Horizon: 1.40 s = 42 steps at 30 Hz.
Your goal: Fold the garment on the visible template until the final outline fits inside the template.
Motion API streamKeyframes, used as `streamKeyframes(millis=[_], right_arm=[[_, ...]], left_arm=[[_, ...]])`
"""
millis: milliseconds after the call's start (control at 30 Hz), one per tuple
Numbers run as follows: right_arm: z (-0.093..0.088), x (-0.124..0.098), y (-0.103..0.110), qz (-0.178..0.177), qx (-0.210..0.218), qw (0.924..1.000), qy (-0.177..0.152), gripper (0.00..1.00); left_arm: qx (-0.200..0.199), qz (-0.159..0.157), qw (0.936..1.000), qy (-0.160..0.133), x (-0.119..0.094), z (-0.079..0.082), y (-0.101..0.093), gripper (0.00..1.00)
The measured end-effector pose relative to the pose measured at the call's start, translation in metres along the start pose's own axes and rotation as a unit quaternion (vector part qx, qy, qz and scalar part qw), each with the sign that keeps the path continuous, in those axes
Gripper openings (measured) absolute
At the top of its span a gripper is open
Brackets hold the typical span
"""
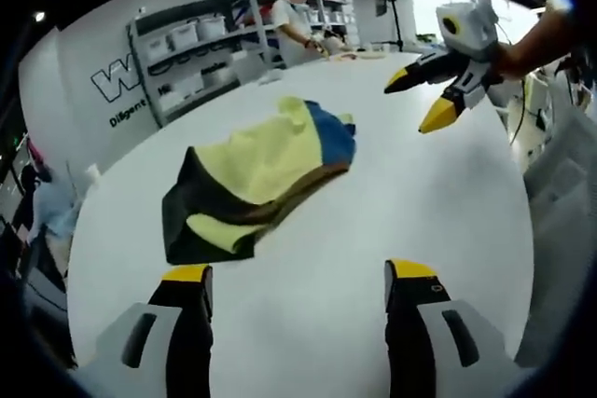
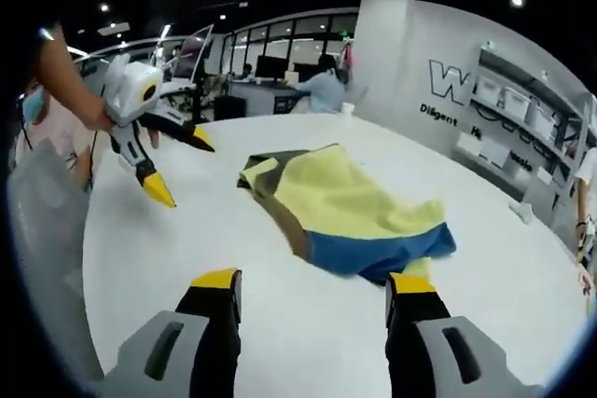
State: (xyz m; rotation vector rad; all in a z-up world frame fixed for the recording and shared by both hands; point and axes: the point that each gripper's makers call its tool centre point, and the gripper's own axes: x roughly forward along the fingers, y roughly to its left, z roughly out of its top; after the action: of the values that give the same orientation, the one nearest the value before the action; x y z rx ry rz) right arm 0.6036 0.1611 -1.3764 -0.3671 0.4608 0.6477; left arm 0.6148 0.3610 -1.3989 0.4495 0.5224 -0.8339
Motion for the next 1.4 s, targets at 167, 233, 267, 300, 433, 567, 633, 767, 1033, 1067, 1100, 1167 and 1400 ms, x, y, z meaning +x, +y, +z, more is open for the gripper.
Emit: streamKeyframes(millis=[167,233,267,300,433,567,633,767,1033,1067,1100,1167,1400], right_arm=[[-0.004,0.011,-0.01,0.007,0.018,0.9997,0.011,0.64],[-0.006,0.016,-0.013,0.009,0.028,0.9995,0.014,0.66],[-0.009,0.019,-0.015,0.01,0.031,0.9993,0.019,0.66],[-0.011,0.022,-0.015,0.011,0.031,0.9992,0.023,0.68],[-0.031,0.031,-0.022,0.02,0.015,0.9979,0.06,0.68],[-0.038,0.038,-0.027,0.026,0.018,0.9968,0.073,0.7],[-0.039,0.041,-0.028,0.029,0.02,0.9965,0.076,0.69],[-0.037,0.048,-0.033,0.03,0.005,0.9964,0.08,0.63],[-0.03,0.066,-0.043,0.021,0.015,0.9967,0.077,0.55],[-0.029,0.068,-0.045,0.019,0.02,0.9967,0.077,0.55],[-0.027,0.07,-0.046,0.018,0.027,0.9967,0.074,0.54],[-0.025,0.074,-0.047,0.019,0.03,0.9969,0.07,0.54],[-0.025,0.085,-0.051,0.022,0.04,0.9956,0.082,0.43]], left_arm=[[-0.009,-0.002,0.9999,0.007,0.009,0.001,0.012,0.81],[-0.014,-0.002,0.9998,0.013,0.014,0.0,0.017,0.85],[-0.019,-0.001,0.9997,0.018,0.016,-0.001,0.019,0.87],[-0.019,-0.002,0.9996,0.019,0.018,-0.001,0.02,0.88],[-0.007,-0.008,0.9993,0.037,0.025,-0.004,0.022,0.86],[0.008,-0.018,0.9987,0.047,0.034,-0.001,0.022,0.81],[0.005,-0.024,0.9986,0.046,0.038,0.004,0.021,0.79],[0.005,-0.028,0.9986,0.045,0.047,0.009,0.019,0.72],[-0.018,-0.017,0.9971,0.072,0.061,-0.002,0.029,0.56],[-0.016,-0.017,0.997,0.073,0.061,-0.002,0.03,0.54],[-0.013,-0.016,0.9971,0.074,0.062,-0.002,0.03,0.52],[-0.006,-0.014,0.997,0.076,0.064,-0.001,0.033,0.48],[0.026,-0.008,0.995,0.096,0.073,0.001,0.044,0.36]])
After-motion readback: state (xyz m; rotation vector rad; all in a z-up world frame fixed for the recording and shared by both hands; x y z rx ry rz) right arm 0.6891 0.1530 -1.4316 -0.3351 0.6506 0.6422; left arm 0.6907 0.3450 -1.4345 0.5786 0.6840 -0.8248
